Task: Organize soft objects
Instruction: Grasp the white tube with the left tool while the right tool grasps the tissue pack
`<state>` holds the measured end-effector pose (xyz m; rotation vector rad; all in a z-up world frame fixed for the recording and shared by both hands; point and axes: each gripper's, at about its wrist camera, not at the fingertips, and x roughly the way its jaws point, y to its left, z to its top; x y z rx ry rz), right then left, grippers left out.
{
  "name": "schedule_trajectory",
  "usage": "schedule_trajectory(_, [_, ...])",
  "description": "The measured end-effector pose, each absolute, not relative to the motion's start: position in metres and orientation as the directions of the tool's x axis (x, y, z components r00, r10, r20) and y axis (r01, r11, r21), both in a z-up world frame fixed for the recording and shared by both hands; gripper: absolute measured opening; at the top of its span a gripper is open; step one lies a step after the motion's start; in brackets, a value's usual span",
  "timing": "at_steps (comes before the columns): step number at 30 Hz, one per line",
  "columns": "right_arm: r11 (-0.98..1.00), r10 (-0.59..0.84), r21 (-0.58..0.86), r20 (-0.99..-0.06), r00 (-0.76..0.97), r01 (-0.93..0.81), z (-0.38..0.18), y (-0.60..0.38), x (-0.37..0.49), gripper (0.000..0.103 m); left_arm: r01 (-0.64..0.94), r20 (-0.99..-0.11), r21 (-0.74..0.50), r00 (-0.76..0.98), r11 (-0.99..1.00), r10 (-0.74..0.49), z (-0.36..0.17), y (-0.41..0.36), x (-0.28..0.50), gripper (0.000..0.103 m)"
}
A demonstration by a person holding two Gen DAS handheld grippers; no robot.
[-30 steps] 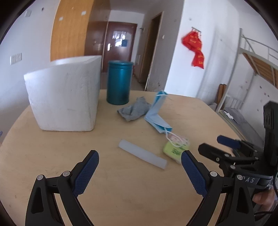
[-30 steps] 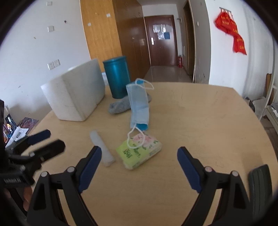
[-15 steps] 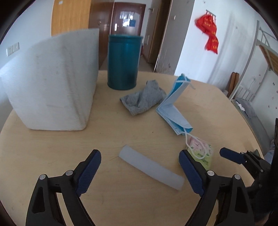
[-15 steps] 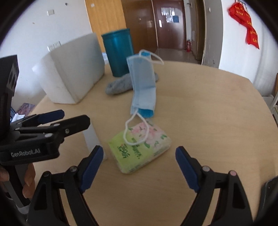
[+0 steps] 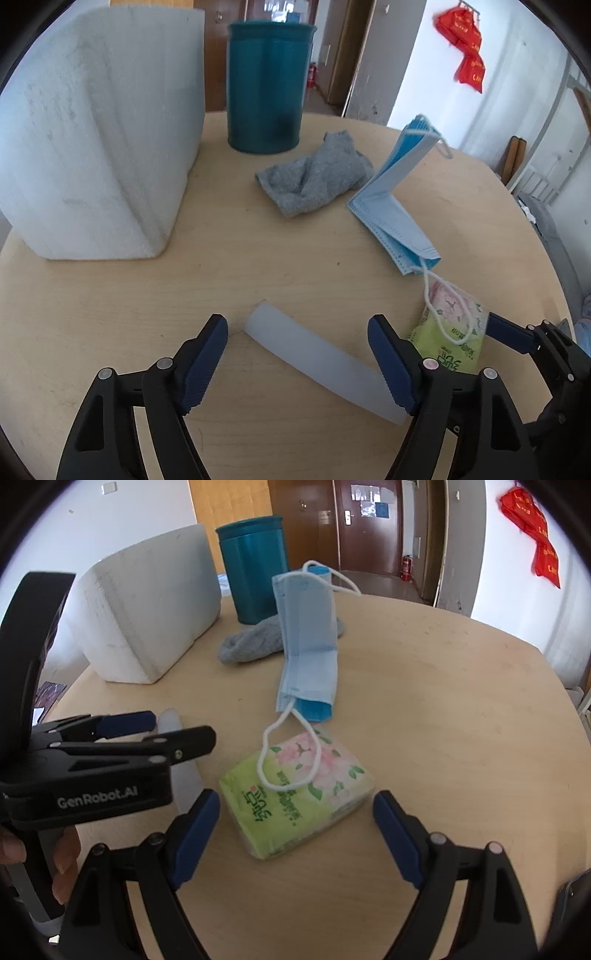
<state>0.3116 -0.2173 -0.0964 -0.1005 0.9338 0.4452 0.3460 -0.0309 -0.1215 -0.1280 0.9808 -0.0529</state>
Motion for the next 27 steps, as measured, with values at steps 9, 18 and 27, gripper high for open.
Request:
schedule_trajectory(9, [0.912, 0.277, 0.046, -0.803, 0.528, -0.407, -0.097, -0.21, 0.313, 0.071, 0.013, -0.815, -0.045, 0.578, 0.999, -0.044, -0.121, -0.042, 0.343, 0.044])
schedule_trajectory(18, [0.921, 0.276, 0.06, -0.798, 0.535, -0.385, -0.094, -0.219, 0.313, 0.039, 0.101, -0.798, -0.095, 0.587, 0.99, -0.136, -0.12, -0.034, 0.335, 0.014])
schedule_trajectory(27, [0.93, 0.315, 0.13, -0.763, 0.565, -0.343, -0.082, -0.244, 0.296, 0.035, 0.117, -0.76, -0.19, 0.611, 0.975, -0.222, -0.11, -0.009, 0.321, 0.013])
